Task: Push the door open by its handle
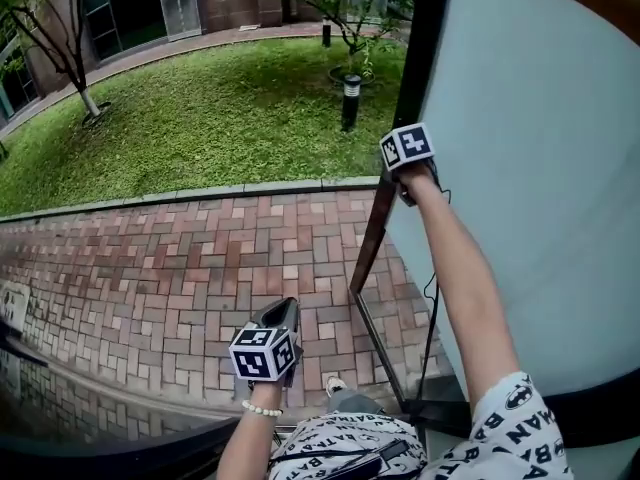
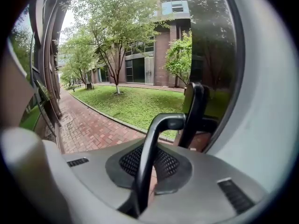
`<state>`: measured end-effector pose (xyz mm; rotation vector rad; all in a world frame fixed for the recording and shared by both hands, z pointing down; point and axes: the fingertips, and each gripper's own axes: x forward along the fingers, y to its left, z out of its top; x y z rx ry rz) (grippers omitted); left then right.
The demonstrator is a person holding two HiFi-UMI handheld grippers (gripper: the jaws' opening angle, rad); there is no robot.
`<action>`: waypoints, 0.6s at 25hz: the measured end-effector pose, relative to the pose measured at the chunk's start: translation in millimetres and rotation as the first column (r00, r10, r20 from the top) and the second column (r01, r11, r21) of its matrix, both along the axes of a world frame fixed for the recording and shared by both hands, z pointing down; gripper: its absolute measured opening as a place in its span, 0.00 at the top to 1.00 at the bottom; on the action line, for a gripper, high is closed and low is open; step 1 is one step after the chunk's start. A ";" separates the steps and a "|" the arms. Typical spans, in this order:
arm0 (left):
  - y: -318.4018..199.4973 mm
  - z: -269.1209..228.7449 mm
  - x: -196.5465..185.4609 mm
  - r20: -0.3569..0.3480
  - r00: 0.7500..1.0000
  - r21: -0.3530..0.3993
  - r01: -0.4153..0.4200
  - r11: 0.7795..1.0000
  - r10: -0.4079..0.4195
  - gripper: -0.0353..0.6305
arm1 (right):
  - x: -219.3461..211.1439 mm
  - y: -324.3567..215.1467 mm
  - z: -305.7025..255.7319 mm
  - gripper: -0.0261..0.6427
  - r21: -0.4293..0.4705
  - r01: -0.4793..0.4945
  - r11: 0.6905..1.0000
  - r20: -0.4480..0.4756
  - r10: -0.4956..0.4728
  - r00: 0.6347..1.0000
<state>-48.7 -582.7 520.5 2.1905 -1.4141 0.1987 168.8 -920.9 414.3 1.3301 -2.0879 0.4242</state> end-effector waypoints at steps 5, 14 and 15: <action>-23.0 -4.7 23.7 -0.015 0.999 -0.002 -0.039 0.999 0.039 0.96 | 35.5 -19.8 -2.8 0.92 -0.006 -0.055 0.998 0.008 0.055 0.998; -33.0 3.5 29.9 -0.012 0.999 -0.014 -0.051 0.999 0.051 0.96 | 113.9 -36.8 -1.4 0.92 0.006 -0.173 0.985 0.015 0.173 0.985; -32.4 4.5 29.6 -0.011 0.999 -0.019 -0.051 0.999 0.050 0.96 | 121.4 -37.9 -0.5 0.92 0.003 -0.184 0.983 0.019 0.184 0.983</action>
